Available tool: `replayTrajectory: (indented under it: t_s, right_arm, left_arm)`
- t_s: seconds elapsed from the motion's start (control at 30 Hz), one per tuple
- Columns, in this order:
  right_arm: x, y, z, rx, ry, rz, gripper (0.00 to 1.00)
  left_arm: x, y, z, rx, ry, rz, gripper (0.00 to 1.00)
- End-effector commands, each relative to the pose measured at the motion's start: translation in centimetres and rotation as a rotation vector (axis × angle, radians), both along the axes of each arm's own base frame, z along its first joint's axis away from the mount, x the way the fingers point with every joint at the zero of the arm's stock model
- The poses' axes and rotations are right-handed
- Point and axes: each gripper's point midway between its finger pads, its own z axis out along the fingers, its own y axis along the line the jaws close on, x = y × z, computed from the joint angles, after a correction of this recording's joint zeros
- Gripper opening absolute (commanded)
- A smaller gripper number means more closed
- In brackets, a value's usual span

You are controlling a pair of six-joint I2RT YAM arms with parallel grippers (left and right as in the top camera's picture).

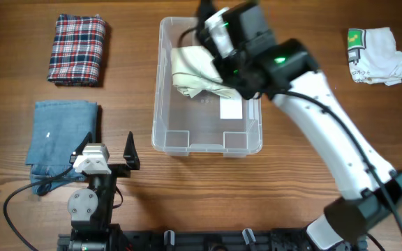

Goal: Pack container
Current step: 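Lift the black garment and carry it left over the bin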

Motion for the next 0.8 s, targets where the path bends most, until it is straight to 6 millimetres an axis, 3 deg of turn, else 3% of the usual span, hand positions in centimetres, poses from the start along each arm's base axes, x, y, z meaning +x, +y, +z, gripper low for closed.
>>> replayTrajectory:
  t_s: [0.0, 0.1, 0.23, 0.37, 0.57, 0.63, 0.77]
  right_arm:
    - [0.0, 2.2, -3.5, -0.157, 0.026, 0.210, 0.24]
    - [-0.1, 3.5, -7.1, -0.247, 0.077, 0.324, 0.25]
    - [0.1, 3.4, -10.7, -0.333, 0.137, 0.361, 0.24]
    - [-0.1, 3.3, -13.0, -0.384, 0.185, 0.413, 0.26]
    - [-0.3, 3.2, -14.7, -0.418, 0.219, 0.452, 0.39]
    - [-0.3, 3.1, -14.7, -0.418, 0.221, 0.450, 0.47]
    - [0.2, 2.4, -14.5, -0.449, 0.205, 0.392, 0.52]
  left_arm:
    - [0.0, 0.2, -0.1, 0.016, 0.000, 0.011, 1.00]
    - [0.0, 0.2, -0.1, 0.016, 0.000, 0.011, 1.00]
    - [0.0, 0.2, -0.1, 0.016, 0.000, 0.011, 1.00]
    - [0.0, 0.2, -0.1, 0.016, 0.000, 0.011, 1.00]
    - [0.0, 0.2, -0.1, 0.016, 0.000, 0.011, 1.00]
    - [0.0, 0.2, -0.1, 0.016, 0.000, 0.011, 1.00]
    - [0.0, 0.2, -0.1, 0.016, 0.000, 0.011, 1.00]
